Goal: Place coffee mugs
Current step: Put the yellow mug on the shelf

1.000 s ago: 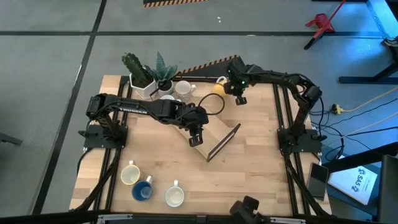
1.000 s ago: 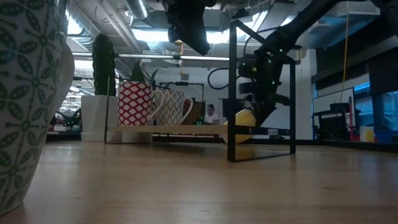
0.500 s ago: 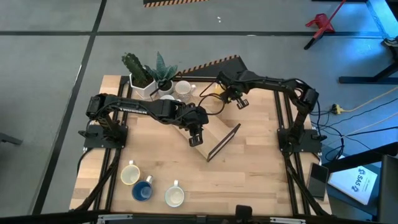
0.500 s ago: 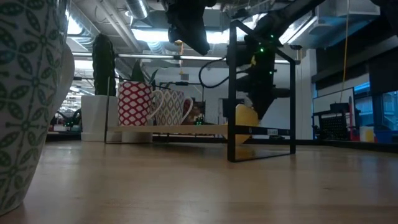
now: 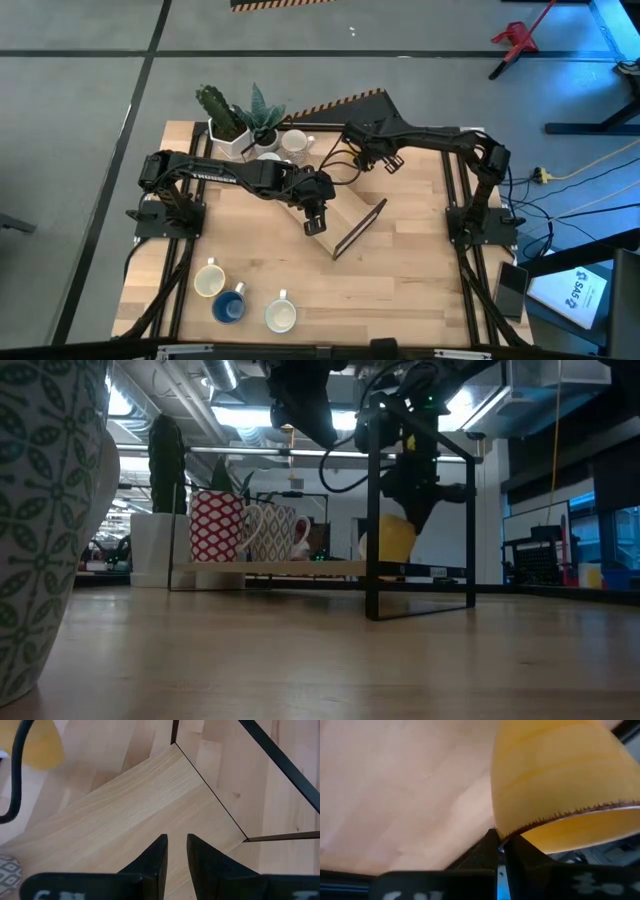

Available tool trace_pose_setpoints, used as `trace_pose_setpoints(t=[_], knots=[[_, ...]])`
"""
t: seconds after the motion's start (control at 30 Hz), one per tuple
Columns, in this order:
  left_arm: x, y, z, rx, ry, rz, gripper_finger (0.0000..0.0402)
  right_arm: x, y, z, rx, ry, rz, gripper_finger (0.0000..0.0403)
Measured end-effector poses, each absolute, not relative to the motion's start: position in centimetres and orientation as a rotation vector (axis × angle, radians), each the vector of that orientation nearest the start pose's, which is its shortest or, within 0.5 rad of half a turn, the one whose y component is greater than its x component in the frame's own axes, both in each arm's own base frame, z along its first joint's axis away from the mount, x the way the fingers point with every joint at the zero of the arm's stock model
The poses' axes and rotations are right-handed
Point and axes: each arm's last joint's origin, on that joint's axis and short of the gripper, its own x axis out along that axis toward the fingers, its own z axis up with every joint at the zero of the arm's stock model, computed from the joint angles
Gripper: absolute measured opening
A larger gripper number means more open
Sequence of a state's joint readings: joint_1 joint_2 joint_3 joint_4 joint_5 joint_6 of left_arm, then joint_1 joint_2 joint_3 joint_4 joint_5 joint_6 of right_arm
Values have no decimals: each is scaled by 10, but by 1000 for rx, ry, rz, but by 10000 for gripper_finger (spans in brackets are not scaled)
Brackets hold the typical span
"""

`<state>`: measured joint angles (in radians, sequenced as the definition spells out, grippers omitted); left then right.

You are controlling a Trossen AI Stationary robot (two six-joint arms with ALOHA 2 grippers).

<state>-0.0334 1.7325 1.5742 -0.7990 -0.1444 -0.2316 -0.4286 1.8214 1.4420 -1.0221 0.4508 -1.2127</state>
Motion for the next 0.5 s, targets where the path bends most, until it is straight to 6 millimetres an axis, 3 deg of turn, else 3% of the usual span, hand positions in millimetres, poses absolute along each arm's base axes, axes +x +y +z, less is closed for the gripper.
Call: trace_pose_setpoints(t=[0.5], knots=[[369, -8, 306, -123, 937, 210, 66, 317, -149, 231, -1022, 1676, 329, 0]])
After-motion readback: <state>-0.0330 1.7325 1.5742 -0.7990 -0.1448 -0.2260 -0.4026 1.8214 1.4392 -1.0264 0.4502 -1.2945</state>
